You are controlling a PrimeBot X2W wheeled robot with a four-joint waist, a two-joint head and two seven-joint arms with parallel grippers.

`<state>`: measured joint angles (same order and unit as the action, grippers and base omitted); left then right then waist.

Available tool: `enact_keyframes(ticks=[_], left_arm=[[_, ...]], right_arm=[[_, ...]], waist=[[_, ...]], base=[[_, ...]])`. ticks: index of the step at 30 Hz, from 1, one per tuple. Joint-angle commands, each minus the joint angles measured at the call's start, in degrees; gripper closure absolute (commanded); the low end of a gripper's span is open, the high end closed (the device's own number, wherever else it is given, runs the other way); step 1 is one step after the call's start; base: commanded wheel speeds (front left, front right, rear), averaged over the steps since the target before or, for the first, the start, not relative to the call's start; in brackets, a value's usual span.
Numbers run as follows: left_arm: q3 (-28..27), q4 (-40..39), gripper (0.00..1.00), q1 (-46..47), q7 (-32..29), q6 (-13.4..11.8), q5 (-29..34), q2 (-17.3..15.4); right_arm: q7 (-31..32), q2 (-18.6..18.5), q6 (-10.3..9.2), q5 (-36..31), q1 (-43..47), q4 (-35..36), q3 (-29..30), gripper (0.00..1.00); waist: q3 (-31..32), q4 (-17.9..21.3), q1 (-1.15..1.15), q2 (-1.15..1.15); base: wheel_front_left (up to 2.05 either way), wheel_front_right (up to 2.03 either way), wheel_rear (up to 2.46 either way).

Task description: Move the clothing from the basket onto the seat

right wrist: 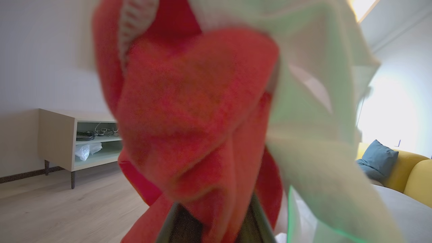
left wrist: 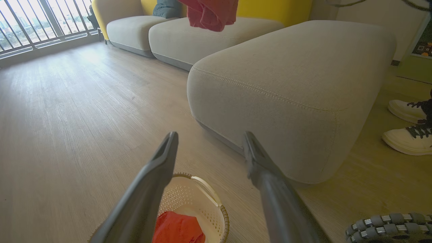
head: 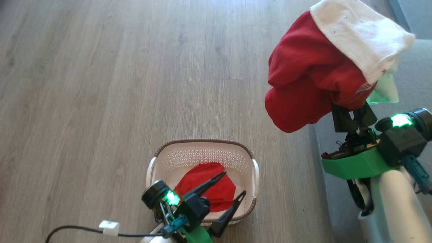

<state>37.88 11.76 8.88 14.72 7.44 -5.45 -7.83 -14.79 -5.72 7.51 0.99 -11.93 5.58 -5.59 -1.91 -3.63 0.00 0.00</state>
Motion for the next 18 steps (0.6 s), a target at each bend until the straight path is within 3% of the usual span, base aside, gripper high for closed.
enact_keyframes(ticks=[1, 12, 18], left_arm=[[-2.1, -1.1, 0.0, 1.1, 0.3, 0.0, -0.4, -0.2], [-3.0, -0.4, 0.0, 0.7, 0.3, 0.0, -0.5, 0.7], [-3.7, -1.6, 0.0, 0.8, 0.3, 0.0, -0.3, 1.0]], right_arm=[[-0.2, -0.2, -0.02, -0.4, -0.7, 2.3, -0.7, 1.0], [-0.2, -0.1, -0.02, -0.6, -0.7, 1.9, -0.3, 1.0], [-0.2, 0.3, -0.02, -0.9, -0.8, 1.8, 0.8, 1.0]], waist=[[-0.1, 0.2, 0.0, 0.0], [-0.4, 1.5, 0.0, 0.0], [-1.4, 4.2, 0.0, 0.0]], base=[[0.0, 0.0, 0.0], [0.0, 0.0, 0.0], [0.0, 0.0, 0.0]])
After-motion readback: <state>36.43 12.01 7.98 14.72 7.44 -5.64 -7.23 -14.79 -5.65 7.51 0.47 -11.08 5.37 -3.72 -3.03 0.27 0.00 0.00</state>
